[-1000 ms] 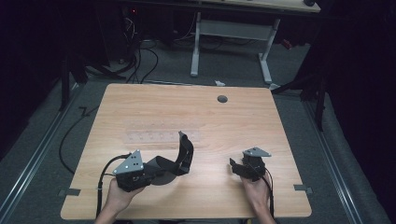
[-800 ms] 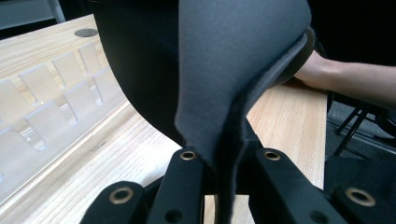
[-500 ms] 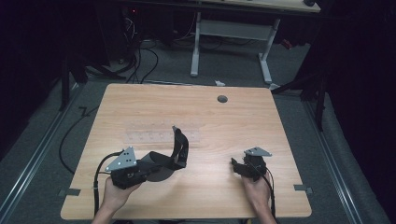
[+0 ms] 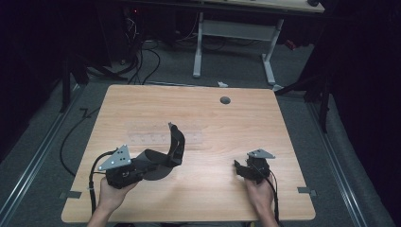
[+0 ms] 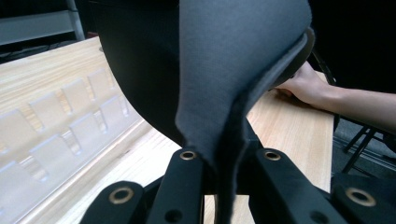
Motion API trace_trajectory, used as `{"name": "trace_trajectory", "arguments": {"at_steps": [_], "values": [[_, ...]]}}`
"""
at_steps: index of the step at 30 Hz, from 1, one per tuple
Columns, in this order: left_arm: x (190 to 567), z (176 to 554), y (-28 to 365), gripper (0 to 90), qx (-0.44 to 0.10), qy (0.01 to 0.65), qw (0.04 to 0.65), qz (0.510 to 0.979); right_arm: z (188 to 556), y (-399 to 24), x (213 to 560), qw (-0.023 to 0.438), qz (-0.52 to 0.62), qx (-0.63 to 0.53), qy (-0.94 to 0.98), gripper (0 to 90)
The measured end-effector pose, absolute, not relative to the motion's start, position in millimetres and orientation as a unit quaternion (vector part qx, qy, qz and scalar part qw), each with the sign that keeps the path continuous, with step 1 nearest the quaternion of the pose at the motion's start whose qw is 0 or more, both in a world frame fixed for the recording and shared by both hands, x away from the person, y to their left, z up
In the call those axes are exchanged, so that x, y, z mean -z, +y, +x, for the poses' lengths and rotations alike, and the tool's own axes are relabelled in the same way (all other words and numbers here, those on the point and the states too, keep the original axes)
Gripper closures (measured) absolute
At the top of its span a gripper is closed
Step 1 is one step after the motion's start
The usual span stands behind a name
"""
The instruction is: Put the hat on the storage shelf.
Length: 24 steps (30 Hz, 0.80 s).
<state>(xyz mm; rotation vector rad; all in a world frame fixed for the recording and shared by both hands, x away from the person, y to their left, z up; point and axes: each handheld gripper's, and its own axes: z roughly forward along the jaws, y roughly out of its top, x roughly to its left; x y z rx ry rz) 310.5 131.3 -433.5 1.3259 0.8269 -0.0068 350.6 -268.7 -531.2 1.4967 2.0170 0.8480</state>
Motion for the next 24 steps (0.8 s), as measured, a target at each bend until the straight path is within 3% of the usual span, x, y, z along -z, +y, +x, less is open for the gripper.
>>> {"name": "trace_trajectory", "arguments": {"at_steps": [24], "values": [[425,317,154,85.8,-0.032,0.392,0.714,0.579,351,-269,531,0.243,0.547,-0.311,0.738,33.7]]}}
